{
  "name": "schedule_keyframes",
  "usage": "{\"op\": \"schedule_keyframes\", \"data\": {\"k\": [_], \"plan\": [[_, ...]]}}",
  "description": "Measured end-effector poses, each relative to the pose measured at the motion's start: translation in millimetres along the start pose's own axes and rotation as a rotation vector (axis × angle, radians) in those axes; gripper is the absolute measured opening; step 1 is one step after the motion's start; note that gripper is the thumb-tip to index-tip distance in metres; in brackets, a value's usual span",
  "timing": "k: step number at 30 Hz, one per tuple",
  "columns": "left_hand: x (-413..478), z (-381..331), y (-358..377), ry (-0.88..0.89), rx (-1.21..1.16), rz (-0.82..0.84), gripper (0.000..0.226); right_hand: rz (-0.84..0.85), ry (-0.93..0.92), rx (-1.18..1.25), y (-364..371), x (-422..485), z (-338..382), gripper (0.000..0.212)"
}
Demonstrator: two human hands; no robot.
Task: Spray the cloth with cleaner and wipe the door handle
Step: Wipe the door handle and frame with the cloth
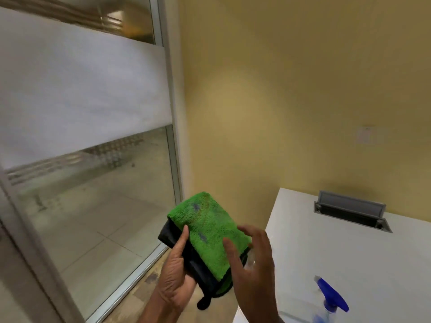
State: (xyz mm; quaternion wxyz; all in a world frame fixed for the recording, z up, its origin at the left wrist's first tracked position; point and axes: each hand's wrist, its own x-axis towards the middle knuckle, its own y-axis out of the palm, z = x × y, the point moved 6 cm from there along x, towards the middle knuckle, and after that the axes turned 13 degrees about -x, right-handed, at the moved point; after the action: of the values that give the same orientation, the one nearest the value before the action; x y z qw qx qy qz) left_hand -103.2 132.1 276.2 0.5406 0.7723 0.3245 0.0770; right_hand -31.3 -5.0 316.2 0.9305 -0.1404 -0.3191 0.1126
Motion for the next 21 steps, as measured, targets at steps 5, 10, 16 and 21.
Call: {"op": "schedule_keyframes", "data": {"k": [5,10,16,21], "plan": [[-42,-71,18,0.114,0.071,0.024,0.046,0.152,-0.092,-0.032,48,35,77,0.055],[-103,-119,17,0.228,0.127,0.003,0.046,0.515,0.048,0.11,74,31,118,0.112],[-177,-152,2,0.344,0.168,-0.116,0.047,1.046,0.158,0.492,86,-7,163,0.054],[-214,-184,-19,0.387,0.205,-0.197,0.049,1.223,0.23,0.604,119,-44,195,0.043]]}}
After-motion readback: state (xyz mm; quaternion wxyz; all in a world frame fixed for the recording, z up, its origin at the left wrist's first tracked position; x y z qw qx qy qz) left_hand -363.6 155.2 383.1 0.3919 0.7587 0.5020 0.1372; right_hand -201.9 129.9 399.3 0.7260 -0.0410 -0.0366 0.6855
